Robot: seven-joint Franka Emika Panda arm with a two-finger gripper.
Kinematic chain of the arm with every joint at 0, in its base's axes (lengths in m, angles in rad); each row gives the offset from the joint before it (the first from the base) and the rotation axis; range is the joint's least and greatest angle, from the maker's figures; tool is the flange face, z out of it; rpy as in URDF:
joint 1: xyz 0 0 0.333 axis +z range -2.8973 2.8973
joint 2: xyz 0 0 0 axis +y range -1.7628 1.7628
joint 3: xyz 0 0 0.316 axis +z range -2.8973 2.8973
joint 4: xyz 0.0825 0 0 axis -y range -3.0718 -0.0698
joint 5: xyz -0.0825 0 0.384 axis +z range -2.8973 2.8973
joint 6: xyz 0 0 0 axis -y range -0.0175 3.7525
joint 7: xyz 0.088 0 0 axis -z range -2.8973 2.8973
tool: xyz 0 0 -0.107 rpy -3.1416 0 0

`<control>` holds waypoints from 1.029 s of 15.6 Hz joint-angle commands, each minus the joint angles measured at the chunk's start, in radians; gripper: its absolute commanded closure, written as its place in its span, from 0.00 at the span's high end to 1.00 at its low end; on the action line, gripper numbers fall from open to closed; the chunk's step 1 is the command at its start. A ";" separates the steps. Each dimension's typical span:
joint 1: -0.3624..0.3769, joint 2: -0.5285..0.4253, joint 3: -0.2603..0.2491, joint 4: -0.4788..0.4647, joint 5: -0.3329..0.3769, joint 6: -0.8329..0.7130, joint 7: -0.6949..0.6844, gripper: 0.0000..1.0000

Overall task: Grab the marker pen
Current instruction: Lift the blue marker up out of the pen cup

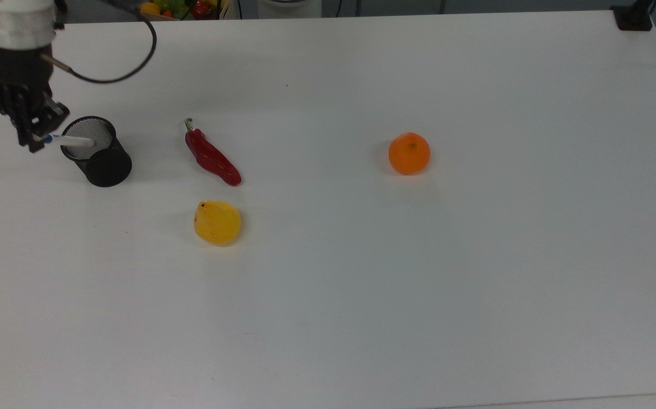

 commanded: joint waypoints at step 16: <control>0.227 -0.129 0.007 0.124 0.113 -0.594 0.068 0.08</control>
